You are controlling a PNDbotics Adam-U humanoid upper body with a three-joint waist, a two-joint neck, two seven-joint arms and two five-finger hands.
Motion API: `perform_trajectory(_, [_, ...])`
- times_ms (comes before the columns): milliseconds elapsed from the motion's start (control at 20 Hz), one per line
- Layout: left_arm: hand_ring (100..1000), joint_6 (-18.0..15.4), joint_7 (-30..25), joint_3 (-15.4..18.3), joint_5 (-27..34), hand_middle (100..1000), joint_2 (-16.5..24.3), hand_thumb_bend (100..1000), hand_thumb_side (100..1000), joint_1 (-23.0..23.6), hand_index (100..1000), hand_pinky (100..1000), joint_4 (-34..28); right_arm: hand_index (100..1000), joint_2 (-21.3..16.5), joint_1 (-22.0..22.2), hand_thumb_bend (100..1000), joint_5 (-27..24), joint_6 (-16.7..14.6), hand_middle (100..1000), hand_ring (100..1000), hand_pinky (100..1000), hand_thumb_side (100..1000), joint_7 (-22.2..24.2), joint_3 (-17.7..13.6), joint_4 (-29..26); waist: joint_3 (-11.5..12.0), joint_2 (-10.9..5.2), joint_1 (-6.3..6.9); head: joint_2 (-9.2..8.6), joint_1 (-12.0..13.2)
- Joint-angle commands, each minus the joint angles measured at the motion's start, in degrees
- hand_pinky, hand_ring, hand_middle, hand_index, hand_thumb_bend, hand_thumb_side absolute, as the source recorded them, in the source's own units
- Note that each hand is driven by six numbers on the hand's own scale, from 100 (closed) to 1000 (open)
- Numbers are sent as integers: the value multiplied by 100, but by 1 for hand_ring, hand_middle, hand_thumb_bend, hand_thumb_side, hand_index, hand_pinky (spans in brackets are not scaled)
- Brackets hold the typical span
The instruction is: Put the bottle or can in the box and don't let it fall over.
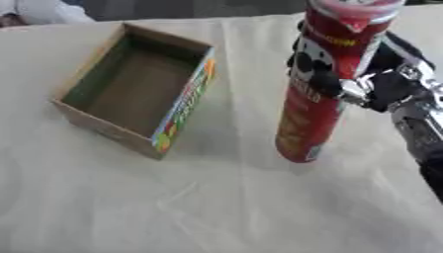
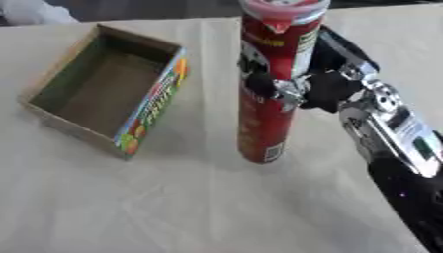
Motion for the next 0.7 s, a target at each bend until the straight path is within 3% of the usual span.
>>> perform_trajectory(50, [736, -8, -20, 35, 26, 500, 155, 100, 641, -60, 661, 878, -75, 185, -377, -354, 100, 8, 22, 325, 182, 100, 100, -261, -84, -234, 56, -100, -25, 0, -48])
perform_trajectory(300, [736, -11, -28, 25, 38, 500, 156, 100, 641, -118, 661, 877, -92, 206, -468, -1017, 100, 184, 48, 349, 206, 100, 100, -750, -47, 58, 266, -46, -86, -39, -147])
perform_trajectory(700, [736, 8, -52, -23, 93, 501, 97, 100, 644, -293, 660, 877, -109, 217, -248, -1888, 100, 477, -344, 352, 217, 100, 100, -1526, 164, 850, 619, 57, -181, -90, -395])
